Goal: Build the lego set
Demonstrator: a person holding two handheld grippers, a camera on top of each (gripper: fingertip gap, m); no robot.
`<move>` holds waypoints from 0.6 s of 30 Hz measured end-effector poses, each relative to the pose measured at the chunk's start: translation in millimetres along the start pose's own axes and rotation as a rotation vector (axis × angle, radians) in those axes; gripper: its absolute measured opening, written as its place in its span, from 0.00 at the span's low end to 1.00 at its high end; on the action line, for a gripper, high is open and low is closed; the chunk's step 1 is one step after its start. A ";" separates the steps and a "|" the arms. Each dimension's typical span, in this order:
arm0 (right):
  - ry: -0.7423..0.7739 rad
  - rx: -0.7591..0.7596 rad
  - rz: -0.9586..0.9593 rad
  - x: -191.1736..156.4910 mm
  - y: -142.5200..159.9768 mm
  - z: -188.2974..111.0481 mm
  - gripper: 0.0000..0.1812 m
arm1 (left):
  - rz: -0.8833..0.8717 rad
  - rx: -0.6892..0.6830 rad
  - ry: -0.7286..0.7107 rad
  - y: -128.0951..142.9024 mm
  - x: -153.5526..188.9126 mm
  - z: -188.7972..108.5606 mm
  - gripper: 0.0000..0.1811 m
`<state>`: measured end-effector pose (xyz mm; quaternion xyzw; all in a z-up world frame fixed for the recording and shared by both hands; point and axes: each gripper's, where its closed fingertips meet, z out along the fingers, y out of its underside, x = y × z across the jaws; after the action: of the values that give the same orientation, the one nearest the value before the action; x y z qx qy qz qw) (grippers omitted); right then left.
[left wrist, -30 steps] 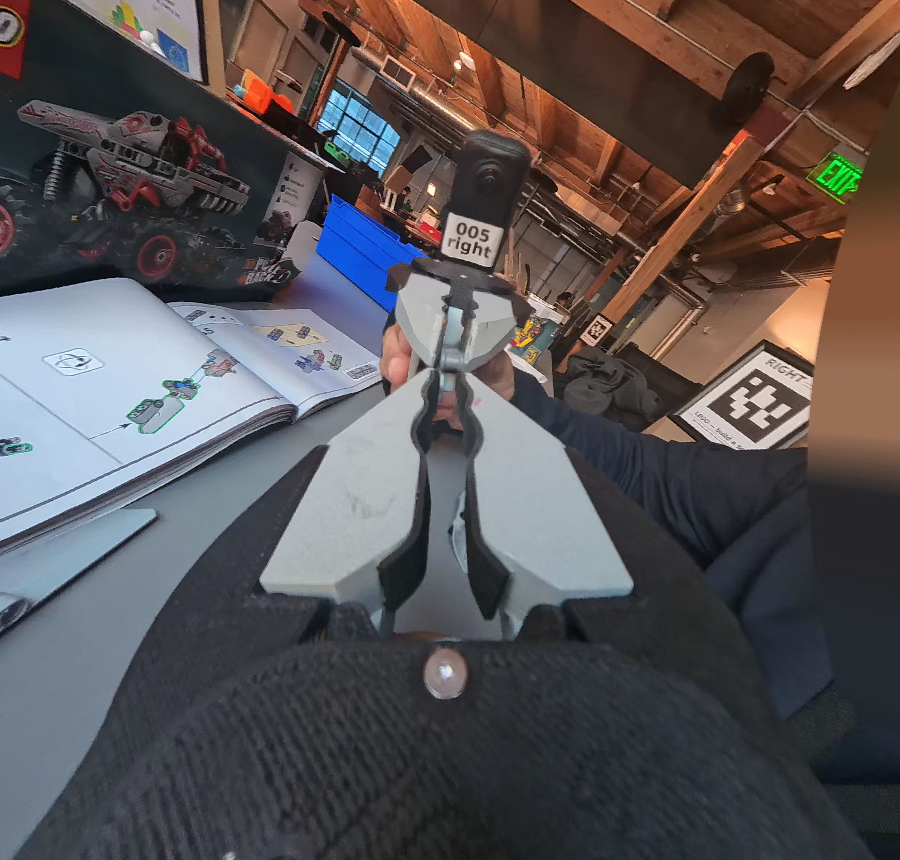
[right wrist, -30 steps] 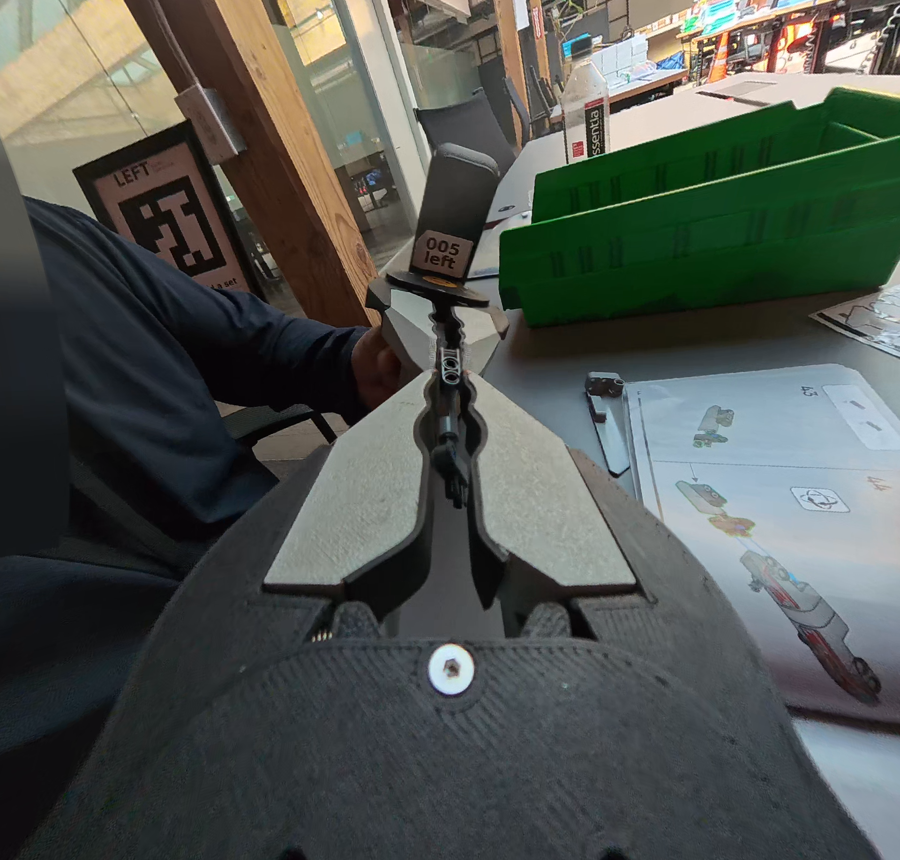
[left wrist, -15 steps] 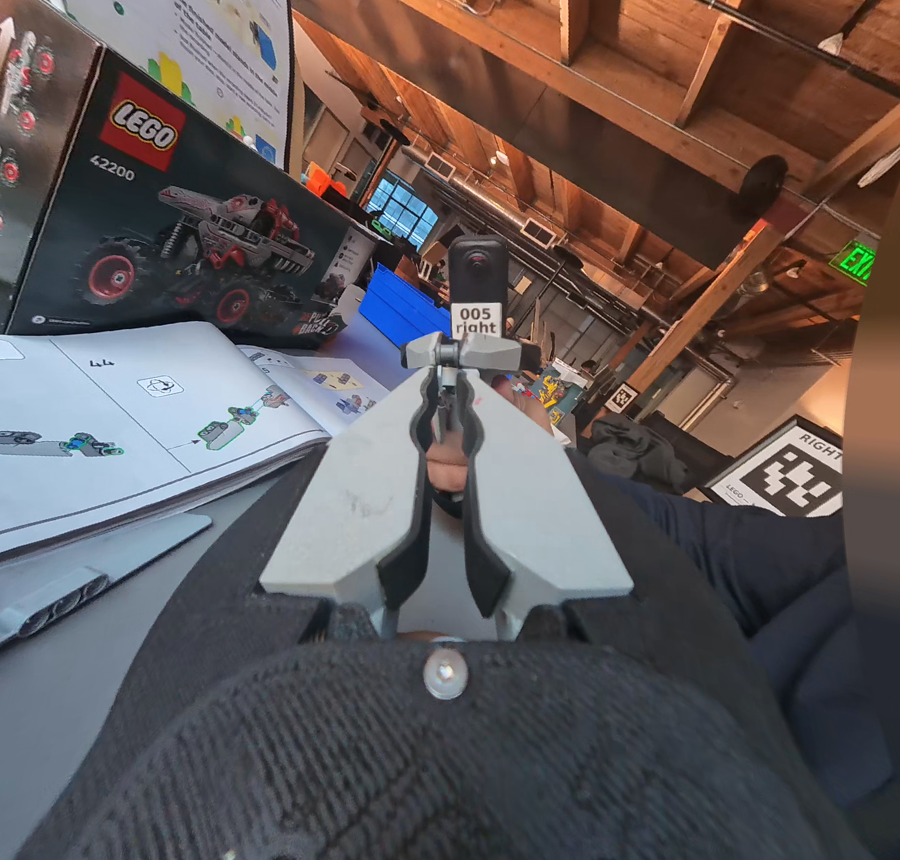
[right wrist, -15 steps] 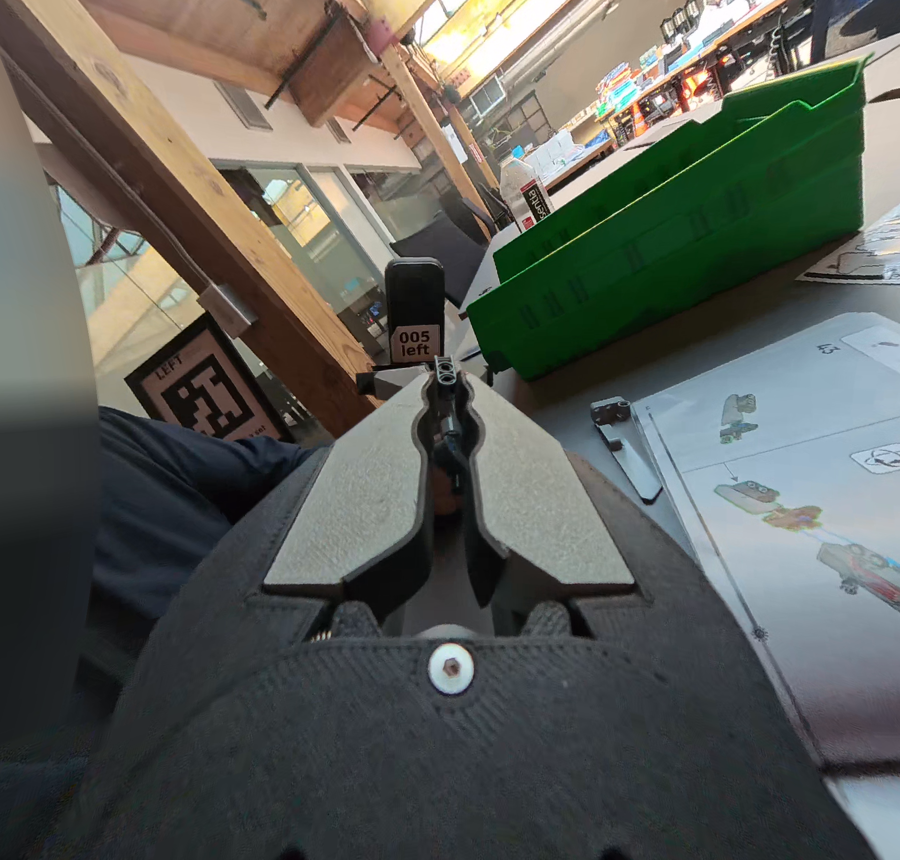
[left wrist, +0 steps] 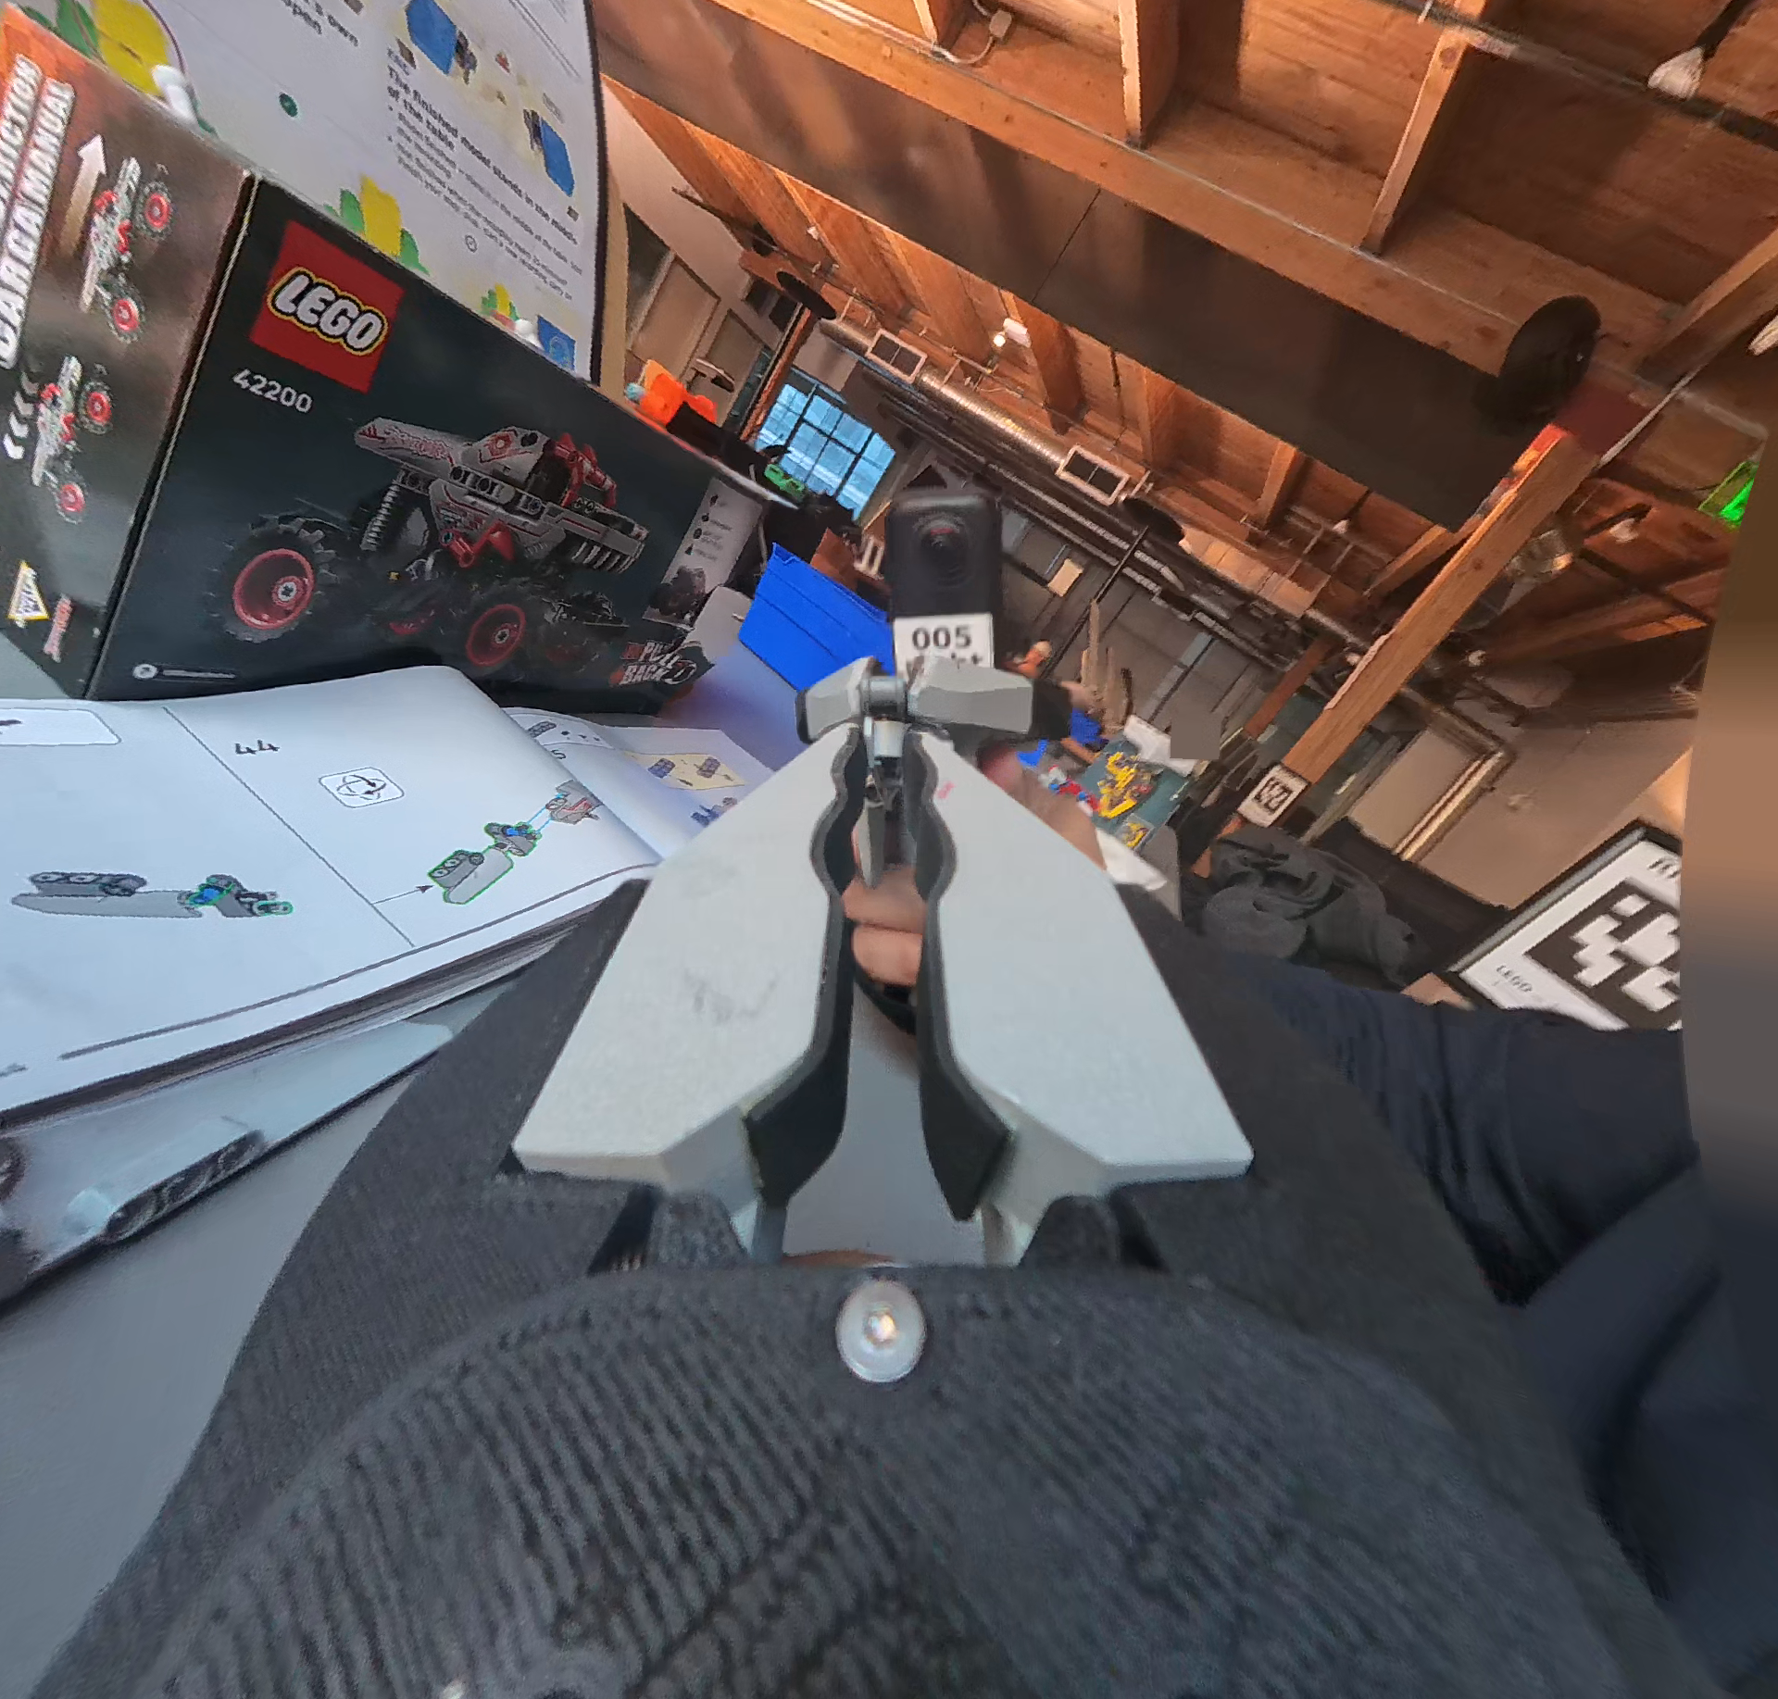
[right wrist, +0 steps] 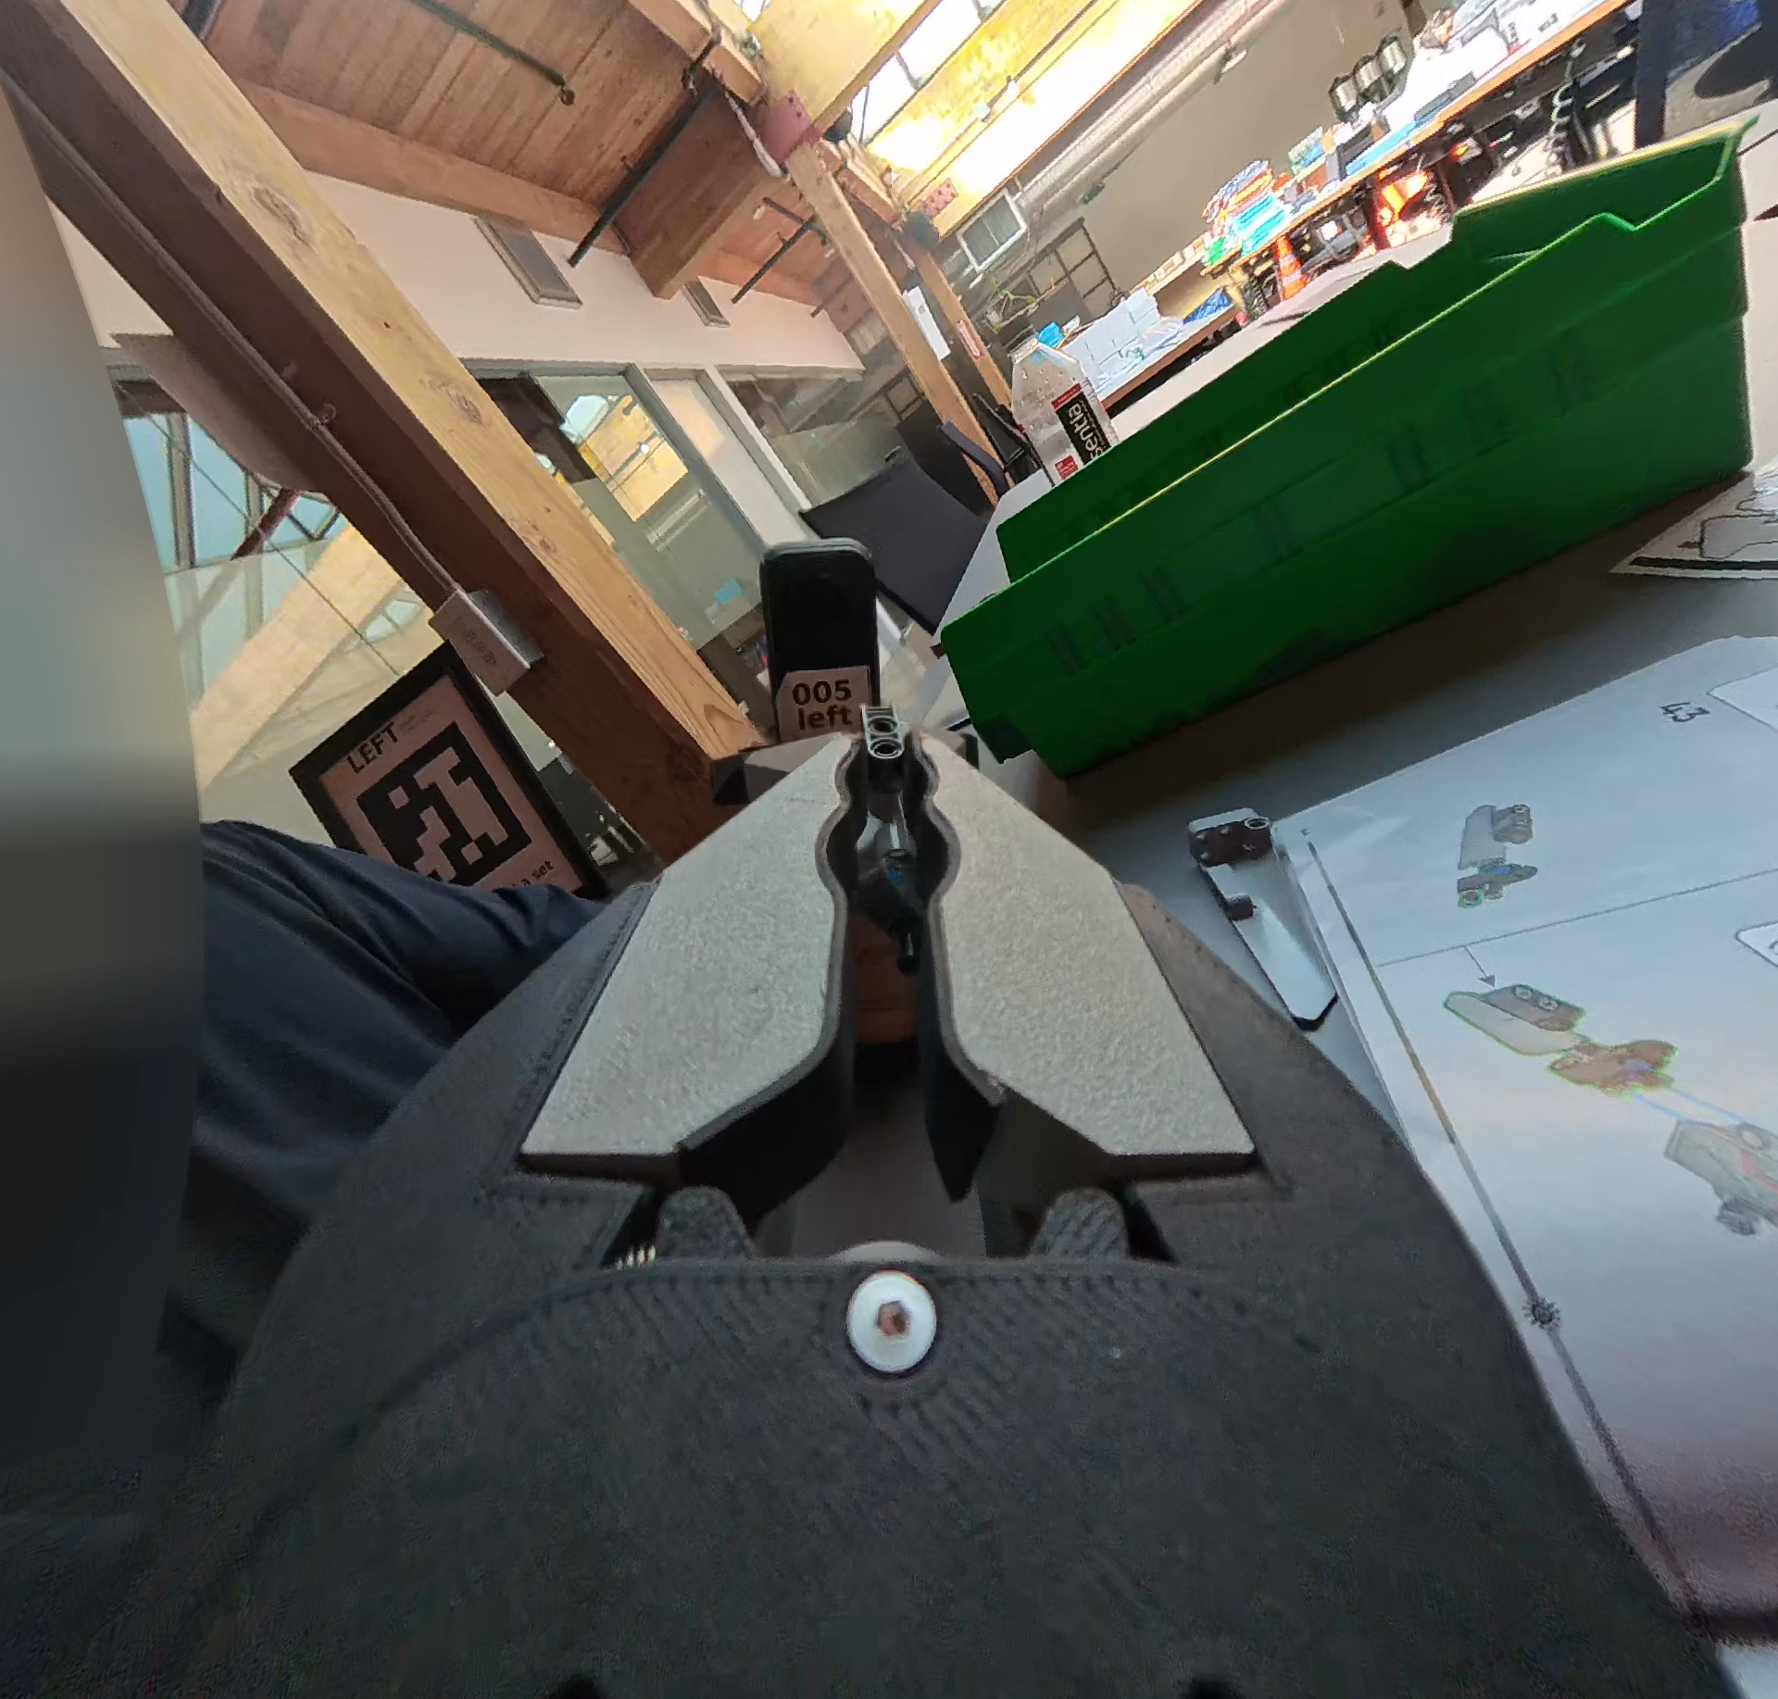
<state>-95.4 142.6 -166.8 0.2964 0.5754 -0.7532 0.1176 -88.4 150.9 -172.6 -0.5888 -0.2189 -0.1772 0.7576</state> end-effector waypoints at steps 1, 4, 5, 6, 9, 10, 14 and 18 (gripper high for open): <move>-0.008 -0.033 -0.016 -1.2 2.1 0.2 0.02 | 0.029 -0.011 -0.013 1.9 0.7 -0.7 0.03; 0.019 -0.149 -0.136 -3.7 7.3 -3.2 0.02 | 0.031 -0.035 0.002 6.0 3.8 0.7 0.03; 0.046 -0.188 -0.182 -2.1 9.3 -6.1 0.03 | 0.021 -0.053 0.000 8.5 2.6 2.1 0.03; 0.082 -0.216 -0.228 0.4 9.8 -9.7 0.03 | 0.027 -0.052 -0.012 8.4 1.3 2.7 0.03; 0.160 -0.236 -0.319 1.4 3.5 -18.3 0.11 | 0.094 -0.051 -0.065 7.5 -0.5 2.2 0.03; 0.182 -0.244 -0.336 1.2 3.3 -18.9 0.14 | 0.127 -0.054 -0.086 7.4 -1.1 2.2 0.03; 0.226 -0.268 -0.409 -0.9 10.1 -10.2 0.12 | 0.226 -0.106 -0.120 14.9 1.9 7.5 0.02; 0.257 -0.285 -0.471 1.1 10.6 -10.5 0.07 | 0.228 -0.104 -0.124 14.9 1.8 7.5 0.02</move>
<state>-87.6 149.4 -177.6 0.2283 0.7383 -0.6277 -0.0939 -79.9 161.8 -182.2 -0.6581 -0.1876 -0.0642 0.7263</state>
